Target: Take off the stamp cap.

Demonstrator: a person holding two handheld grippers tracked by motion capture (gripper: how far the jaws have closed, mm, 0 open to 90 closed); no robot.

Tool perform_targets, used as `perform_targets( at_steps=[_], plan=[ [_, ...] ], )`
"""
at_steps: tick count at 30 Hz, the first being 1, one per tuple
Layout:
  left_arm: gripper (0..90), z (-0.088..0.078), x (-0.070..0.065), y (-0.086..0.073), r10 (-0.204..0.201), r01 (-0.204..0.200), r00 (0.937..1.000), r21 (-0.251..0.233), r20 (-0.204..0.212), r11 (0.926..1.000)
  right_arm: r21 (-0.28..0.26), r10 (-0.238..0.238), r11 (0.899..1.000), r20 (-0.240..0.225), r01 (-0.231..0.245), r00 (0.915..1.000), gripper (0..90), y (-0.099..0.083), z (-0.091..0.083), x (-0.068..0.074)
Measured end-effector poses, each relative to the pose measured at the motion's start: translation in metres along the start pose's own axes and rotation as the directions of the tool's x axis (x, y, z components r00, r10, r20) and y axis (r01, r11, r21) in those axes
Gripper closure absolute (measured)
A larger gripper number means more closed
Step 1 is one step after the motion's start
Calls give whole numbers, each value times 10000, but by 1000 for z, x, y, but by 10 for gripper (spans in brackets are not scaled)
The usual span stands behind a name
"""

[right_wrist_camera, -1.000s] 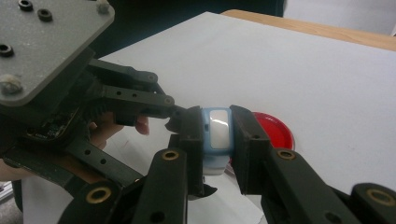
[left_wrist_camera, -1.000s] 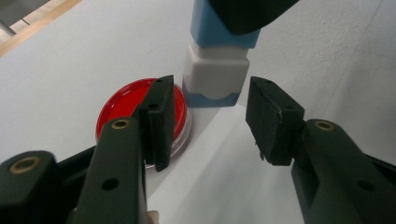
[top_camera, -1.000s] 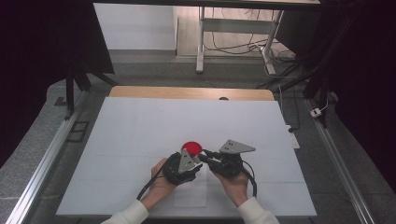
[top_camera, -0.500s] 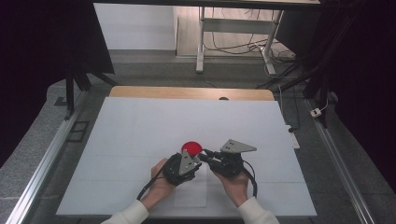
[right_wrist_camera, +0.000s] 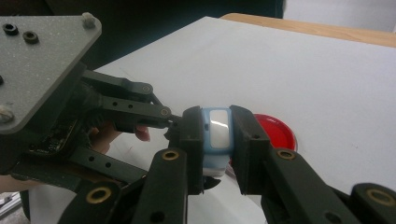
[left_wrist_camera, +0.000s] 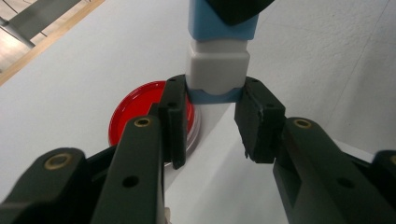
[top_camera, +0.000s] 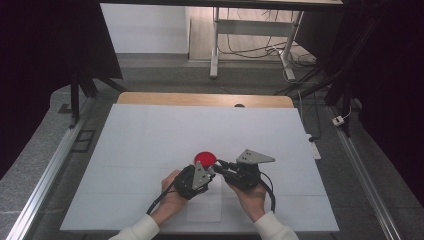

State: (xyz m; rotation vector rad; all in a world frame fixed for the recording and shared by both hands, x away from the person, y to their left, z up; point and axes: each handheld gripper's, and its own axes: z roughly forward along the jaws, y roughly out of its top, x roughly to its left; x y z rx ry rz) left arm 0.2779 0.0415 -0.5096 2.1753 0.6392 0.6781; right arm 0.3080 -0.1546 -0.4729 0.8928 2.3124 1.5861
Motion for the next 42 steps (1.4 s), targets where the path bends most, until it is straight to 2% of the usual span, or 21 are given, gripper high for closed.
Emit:
perform_targets(
  at_steps=[15, 20, 31, 36, 38, 42],
  plan=[
    [659, -1, 0, -1, 116, -115, 9999, 41, -78, 9999, -59, 31, 10000, 89, -30, 10000, 748, -2, 1, 2],
    [660, 1, -1, -3, 213, -212, 9997, 158, -104, 9997, 68, -19, 10000, 159, 18, 9999, 749, -3, 3, 3],
    [660, 2, 1, -5, -229, 228, 9996, 43, 158, 9997, 37, -83, 10000, 249, 82, 9997, 749, -4, 3, 4],
    [660, 2, 1, -6, -93, 91, 9998, 86, 149, 9999, 118, -155, 9998, 274, 152, 9995, 749, -4, 3, 5],
    [661, 3, 0, -6, 104, -104, 9999, 143, 23, 9998, 157, -157, 9998, 256, 153, 9995, 749, -4, 4, 5],
    [662, 4, -1, -6, 307, -309, 9995, 293, 49, 9991, 288, -141, 9995, 249, 134, 9996, 748, -4, 5, 4]
  ],
)
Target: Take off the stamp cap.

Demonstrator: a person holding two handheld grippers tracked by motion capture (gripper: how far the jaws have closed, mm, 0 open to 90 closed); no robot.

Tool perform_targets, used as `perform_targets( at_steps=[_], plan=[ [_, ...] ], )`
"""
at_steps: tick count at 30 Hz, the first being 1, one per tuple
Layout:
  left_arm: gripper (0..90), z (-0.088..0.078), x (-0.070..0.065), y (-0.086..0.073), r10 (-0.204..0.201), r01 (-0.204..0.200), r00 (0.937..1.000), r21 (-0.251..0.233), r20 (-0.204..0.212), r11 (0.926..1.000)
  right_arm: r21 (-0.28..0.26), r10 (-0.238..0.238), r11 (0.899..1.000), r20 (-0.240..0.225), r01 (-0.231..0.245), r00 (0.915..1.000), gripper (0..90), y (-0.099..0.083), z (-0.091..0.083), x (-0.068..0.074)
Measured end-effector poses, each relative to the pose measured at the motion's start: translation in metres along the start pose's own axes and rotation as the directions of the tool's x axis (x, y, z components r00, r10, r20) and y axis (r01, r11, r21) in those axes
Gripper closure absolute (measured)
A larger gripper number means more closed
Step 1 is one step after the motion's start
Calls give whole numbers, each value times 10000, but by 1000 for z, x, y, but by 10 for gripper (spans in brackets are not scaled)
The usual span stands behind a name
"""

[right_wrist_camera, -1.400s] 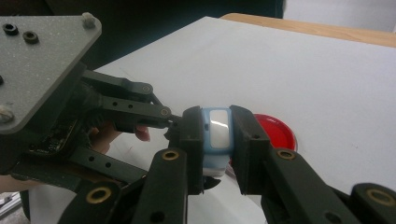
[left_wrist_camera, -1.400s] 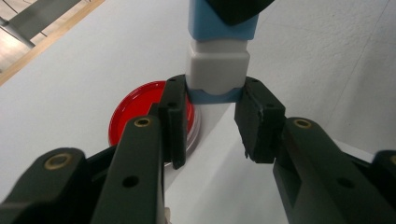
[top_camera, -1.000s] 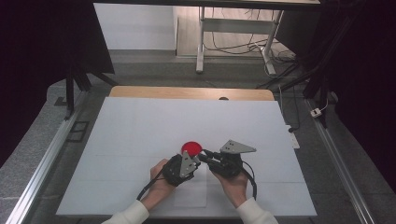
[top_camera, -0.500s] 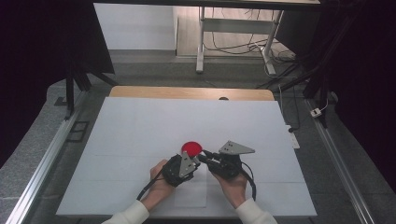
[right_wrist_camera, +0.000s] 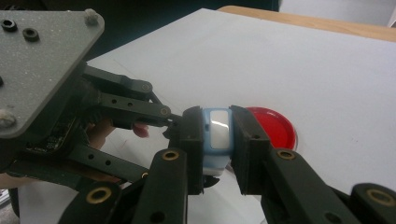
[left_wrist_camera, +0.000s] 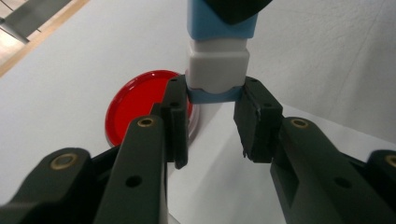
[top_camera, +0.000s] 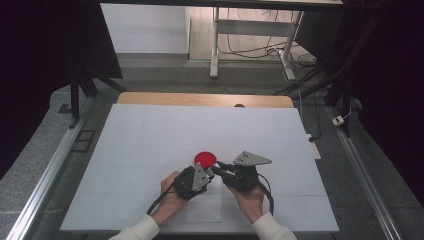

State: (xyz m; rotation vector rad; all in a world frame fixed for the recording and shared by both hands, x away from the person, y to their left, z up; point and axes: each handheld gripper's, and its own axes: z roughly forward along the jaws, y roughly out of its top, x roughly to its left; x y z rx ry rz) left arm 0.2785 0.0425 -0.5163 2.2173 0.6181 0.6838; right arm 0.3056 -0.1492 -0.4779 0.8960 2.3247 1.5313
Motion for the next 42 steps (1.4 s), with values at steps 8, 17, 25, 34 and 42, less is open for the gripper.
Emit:
perform_targets(
  at_steps=[8, 17, 25, 34, 42],
  plan=[
    [661, 0, 0, 0, 114, -114, 9999, 3, -41, 9999, 62, 53, 10000, -18, -53, 10000, 749, 0, 1, -1],
    [660, -1, 5, -2, -802, 819, 9953, -303, 542, 9962, -124, 135, 9998, -21, -135, 9999, 748, 0, -2, -1],
    [661, -1, 4, -2, -412, 420, 9983, -183, 403, 9990, -52, 102, 9999, -47, -102, 9999, 749, 1, -2, -1],
    [662, 0, 3, -1, 265, -266, 9996, 114, 117, 9996, 192, 226, 9996, -138, -224, 9996, 750, -1, 1, -2],
    [662, -1, 2, -1, 578, -577, 9983, 112, -82, 9983, 120, 265, 9996, -147, -263, 9995, 750, -1, 0, -3]
  ],
)
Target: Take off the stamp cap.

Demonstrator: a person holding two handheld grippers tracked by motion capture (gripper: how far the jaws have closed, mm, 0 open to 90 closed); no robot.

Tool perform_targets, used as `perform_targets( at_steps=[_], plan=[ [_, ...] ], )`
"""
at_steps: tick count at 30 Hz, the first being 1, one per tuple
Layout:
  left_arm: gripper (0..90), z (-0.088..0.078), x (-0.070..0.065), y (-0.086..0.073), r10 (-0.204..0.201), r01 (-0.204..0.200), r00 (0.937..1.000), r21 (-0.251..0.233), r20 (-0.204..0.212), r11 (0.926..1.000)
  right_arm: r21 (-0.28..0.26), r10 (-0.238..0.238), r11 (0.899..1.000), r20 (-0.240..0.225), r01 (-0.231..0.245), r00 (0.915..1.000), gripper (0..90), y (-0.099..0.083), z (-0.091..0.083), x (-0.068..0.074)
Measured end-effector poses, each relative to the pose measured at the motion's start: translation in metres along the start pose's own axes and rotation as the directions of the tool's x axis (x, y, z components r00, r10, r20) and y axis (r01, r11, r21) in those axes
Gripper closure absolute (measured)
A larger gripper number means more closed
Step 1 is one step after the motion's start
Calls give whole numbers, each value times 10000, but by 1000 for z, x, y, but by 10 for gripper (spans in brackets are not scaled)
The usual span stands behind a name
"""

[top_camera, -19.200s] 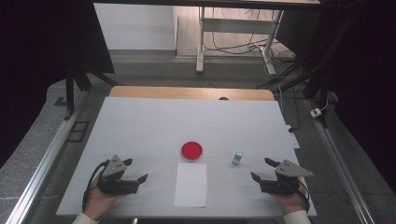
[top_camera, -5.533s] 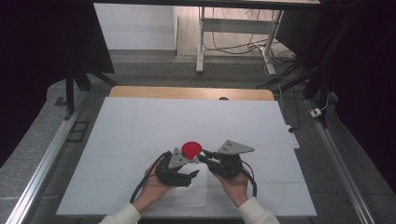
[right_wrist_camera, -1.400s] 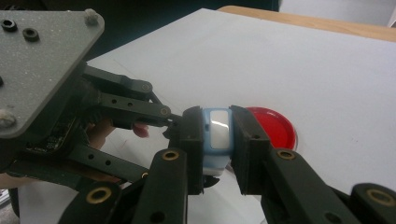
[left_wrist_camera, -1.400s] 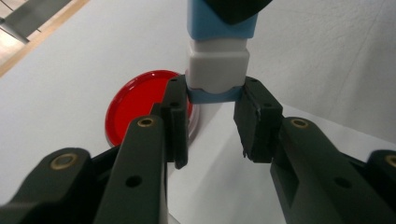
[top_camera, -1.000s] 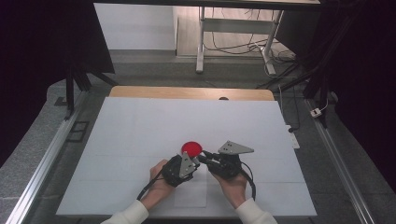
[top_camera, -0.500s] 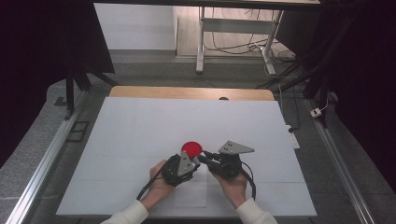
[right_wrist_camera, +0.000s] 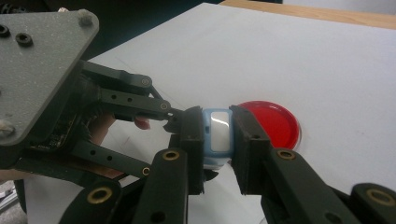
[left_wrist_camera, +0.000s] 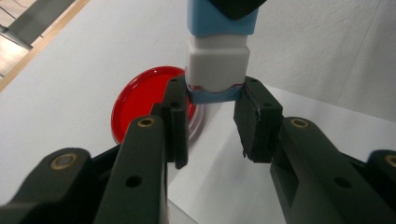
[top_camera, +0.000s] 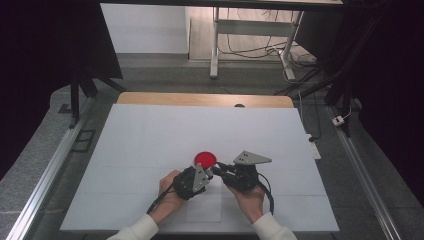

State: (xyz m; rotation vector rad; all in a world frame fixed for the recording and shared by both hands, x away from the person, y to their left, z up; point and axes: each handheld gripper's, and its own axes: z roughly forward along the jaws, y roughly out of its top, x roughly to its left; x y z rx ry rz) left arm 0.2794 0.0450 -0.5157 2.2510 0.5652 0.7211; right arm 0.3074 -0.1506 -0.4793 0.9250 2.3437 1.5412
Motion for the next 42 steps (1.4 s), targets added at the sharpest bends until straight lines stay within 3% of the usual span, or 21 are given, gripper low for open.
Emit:
perform_targets(
  at_steps=[4, 6, 10, 13, 28, 36, 42],
  plan=[
    [662, 0, 0, 0, 101, -101, 9999, 43, -62, 9999, -21, 83, 10000, -6, -83, 10000, 751, 0, 0, -1],
    [664, 4, -4, -1, 680, -669, 9974, 479, -218, 9966, -119, 174, 9998, -6, -174, 9998, 752, 0, -1, -2],
    [663, 3, 1, -1, -230, 227, 9992, 110, 312, 9997, -263, 268, 9993, 136, -265, 9995, 752, 2, -7, -6],
    [663, 0, 6, -3, -664, 665, 9972, -14, 335, 9978, -207, 295, 9994, 96, -293, 9995, 752, 0, -7, -7],
    [661, -7, 14, -9, -1194, 1198, 9926, -197, 208, 9926, -485, 200, 9986, 175, -191, 9996, 751, 2, -12, -10],
    [660, -22, 20, -18, -1533, 1542, 9878, -306, 275, 9876, -495, 137, 9987, 183, -127, 9997, 750, 2, -14, -12],
    [660, -40, 28, -29, -1897, 1919, 9808, -516, 446, 9801, -557, -116, 9984, 233, 129, 9997, 750, 3, -16, -12]
  ],
)
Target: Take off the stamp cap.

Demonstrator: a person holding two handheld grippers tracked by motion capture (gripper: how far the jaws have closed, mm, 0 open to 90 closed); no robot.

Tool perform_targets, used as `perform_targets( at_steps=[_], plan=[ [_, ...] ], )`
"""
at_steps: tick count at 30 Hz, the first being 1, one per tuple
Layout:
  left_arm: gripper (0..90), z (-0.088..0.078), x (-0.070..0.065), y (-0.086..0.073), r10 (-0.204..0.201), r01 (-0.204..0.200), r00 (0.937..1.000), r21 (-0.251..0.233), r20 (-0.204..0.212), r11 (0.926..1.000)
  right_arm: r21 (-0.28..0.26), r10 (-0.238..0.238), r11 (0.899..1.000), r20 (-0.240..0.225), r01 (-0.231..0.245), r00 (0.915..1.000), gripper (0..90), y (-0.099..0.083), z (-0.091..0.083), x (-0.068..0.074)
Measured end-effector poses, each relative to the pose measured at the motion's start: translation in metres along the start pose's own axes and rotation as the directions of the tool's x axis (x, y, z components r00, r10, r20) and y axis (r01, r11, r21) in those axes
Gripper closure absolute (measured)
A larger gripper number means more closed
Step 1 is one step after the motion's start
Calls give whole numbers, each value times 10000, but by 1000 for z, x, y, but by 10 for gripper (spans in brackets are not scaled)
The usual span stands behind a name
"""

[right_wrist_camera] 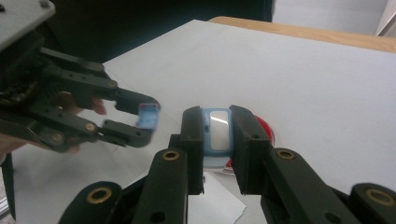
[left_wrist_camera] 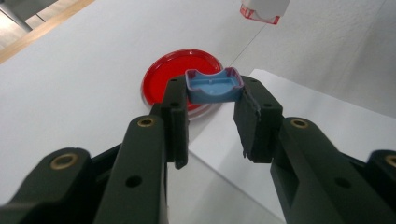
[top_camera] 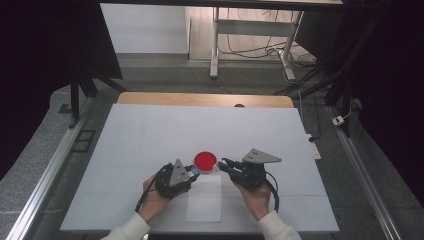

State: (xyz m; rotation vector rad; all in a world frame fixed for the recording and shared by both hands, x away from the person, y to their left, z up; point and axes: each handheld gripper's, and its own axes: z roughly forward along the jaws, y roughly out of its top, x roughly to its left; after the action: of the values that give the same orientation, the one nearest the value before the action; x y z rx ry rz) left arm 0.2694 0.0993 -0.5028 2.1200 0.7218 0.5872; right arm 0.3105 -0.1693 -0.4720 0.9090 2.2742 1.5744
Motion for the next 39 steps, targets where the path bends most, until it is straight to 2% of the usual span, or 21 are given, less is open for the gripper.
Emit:
perform_targets(
  at_steps=[5, 9, 14, 21, 28, 34, 39],
  plan=[
    [660, -16, 8, -11, -404, 406, 9991, -150, 132, 9991, -99, -266, 9996, 58, 266, 9996, 750, 1, -2, -1],
    [660, -28, 14, -22, -915, 918, 9956, -201, 184, 9956, -55, -488, 9988, 158, 488, 9987, 750, 1, -4, -2],
    [659, -41, 20, -36, -1277, 1276, 9918, -138, -95, 9917, -29, -535, 9986, 248, 536, 9983, 750, 1, -6, -6],
    [659, -61, 24, -51, -1499, 1494, 9884, -203, -245, 9886, -34, -635, 9980, 325, 637, 9975, 750, 2, -7, -8],
    [659, -75, 27, -66, -1737, 1736, 9843, -72, -299, 9848, 66, -793, 9968, 333, 792, 9963, 750, 2, -7, -9],
    [658, -82, 27, -73, -1816, 1817, 9830, -13, -275, 9834, 121, -917, 9957, 323, 914, 9953, 750, 2, -6, -9],
    [658, -81, 29, -75, -1851, 1853, 9823, 29, -294, 9827, 96, -920, 9957, 288, 917, 9953, 749, 3, -5, -8]
  ],
)
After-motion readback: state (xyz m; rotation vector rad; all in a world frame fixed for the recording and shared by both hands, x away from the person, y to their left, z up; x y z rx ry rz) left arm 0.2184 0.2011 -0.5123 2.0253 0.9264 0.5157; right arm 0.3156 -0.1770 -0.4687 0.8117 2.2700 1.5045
